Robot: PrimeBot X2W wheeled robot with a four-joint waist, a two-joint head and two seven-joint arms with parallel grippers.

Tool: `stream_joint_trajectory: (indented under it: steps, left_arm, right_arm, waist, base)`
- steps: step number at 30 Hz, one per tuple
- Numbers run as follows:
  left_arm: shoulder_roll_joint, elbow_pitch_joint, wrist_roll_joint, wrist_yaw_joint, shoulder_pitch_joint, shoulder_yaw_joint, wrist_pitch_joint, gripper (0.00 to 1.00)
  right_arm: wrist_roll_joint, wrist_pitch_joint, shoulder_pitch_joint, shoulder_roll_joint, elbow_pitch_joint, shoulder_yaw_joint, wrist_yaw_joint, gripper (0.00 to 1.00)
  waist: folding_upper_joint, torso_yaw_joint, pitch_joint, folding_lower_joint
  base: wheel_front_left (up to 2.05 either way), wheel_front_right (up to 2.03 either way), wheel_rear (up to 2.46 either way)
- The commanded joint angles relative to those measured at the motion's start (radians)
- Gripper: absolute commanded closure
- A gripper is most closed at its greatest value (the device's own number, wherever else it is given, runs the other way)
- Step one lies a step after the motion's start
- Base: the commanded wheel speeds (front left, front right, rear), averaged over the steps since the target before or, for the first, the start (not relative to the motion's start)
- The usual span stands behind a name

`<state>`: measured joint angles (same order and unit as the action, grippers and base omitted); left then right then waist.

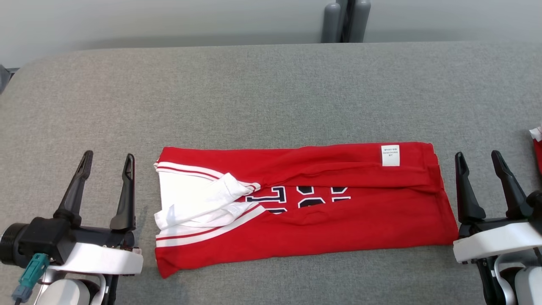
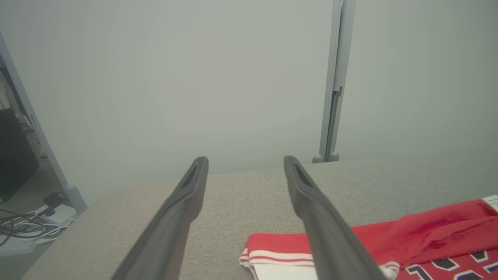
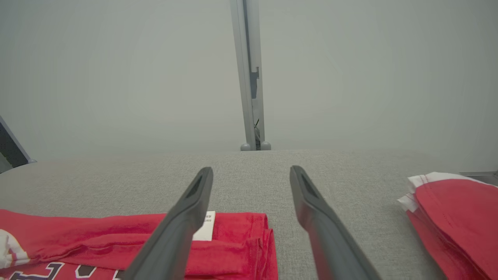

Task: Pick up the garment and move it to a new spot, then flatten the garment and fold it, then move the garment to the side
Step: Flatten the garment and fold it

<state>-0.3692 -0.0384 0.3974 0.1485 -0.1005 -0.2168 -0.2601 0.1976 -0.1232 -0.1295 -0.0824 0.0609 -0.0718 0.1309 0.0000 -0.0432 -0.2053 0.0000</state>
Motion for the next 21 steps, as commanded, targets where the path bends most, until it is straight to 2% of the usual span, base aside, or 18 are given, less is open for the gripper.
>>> stream_joint_trajectory:
  steps: [1, 7, 12, 16, 21]
  left_arm:
    - [0.004, 0.015, -0.015, -0.018, 0.009, 0.011, -0.003, 0.00]
    - [0.033, 0.047, -0.035, -0.071, -0.002, 0.031, -0.003, 0.00]
    - [0.049, 0.060, -0.047, -0.097, -0.013, 0.039, -0.003, 0.00]
    - [0.062, 0.071, -0.053, -0.112, -0.021, 0.046, -0.003, 0.00]
    - [0.078, 0.081, -0.065, -0.130, -0.041, 0.043, -0.003, 0.00]
  right_arm:
    - [-0.005, 0.003, 0.011, 0.000, 0.003, -0.005, 0.000, 0.00]
    - [0.004, 0.013, 0.006, -0.006, 0.018, -0.012, 0.000, 0.00]
    - [0.011, 0.021, -0.007, -0.024, 0.053, -0.033, 0.000, 0.00]
    - [0.022, 0.027, -0.040, -0.038, 0.130, -0.046, 0.000, 0.00]
    - [0.044, 0.012, -0.092, -0.045, 0.266, -0.016, 0.000, 0.00]
  waist:
    - [0.0000, -0.006, 0.006, 0.0000]
    - [0.0000, -0.021, 0.011, 0.0000]
    - [0.0000, -0.031, 0.009, 0.0000]
    - [0.0000, -0.038, -0.002, 0.0000]
    - [0.0000, -0.051, -0.026, 0.0000]
  base:
    - [0.00, 0.00, 0.00]
    - [0.00, 0.00, 0.00]
    - [0.00, 0.00, 0.00]
    - [0.00, 0.00, 0.00]
    - [0.00, 0.00, 0.00]
